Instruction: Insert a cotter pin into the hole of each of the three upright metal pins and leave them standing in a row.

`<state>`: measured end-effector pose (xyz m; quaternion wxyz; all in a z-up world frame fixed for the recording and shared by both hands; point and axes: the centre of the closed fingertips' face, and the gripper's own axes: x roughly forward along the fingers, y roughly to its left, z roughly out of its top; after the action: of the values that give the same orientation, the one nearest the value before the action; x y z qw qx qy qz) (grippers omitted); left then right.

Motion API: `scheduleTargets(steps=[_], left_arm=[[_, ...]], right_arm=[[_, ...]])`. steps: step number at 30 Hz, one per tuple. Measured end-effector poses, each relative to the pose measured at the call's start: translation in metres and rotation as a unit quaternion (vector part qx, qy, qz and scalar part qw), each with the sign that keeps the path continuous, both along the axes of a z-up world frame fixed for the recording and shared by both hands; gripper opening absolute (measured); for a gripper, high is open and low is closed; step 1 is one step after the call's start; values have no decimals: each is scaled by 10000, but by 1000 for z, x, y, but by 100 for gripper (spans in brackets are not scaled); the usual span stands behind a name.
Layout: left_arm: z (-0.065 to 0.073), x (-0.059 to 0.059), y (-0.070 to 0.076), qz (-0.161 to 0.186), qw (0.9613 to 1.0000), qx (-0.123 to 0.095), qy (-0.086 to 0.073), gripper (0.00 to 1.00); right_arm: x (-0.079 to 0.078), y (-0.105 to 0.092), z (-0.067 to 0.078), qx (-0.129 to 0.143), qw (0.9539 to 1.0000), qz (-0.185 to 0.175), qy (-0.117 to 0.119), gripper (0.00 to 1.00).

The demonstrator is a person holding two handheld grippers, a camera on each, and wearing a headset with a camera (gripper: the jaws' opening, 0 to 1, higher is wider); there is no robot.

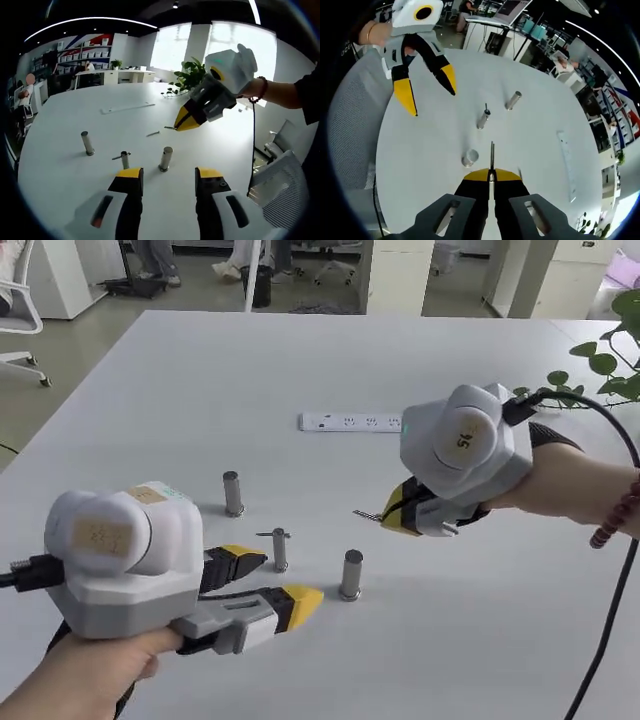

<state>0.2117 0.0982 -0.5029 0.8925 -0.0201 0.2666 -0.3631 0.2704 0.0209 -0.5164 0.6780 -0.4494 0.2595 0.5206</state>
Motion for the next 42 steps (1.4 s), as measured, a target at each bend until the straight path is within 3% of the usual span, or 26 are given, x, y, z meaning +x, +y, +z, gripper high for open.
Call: scheduleTargets(steps=[2,6,16,26,35,42], left_arm=[[2,0,-2,-2,9999,-88,57,33],[5,1,-6,-40,9994,-299,187,32],[7,-2,-18,-173,9974,-515,473,22],[14,-1,-27,-54,9904,-1080,865,11],[14,-2,-30,-9,9890,-1149,932,2],[15,-2,-32,-36,9889,-1186,891,1]], right_arm=[[-7,4,2,18,10000,98,-7,0],[-18,10,3,52,9997,253,0,0],[-41,22,8,59,9970,755,-157,0],[-59,34,10,138,9927,1183,-197,0],[-61,38,14,189,9913,1271,-275,0],[-62,38,15,191,9910,1287,-316,0]])
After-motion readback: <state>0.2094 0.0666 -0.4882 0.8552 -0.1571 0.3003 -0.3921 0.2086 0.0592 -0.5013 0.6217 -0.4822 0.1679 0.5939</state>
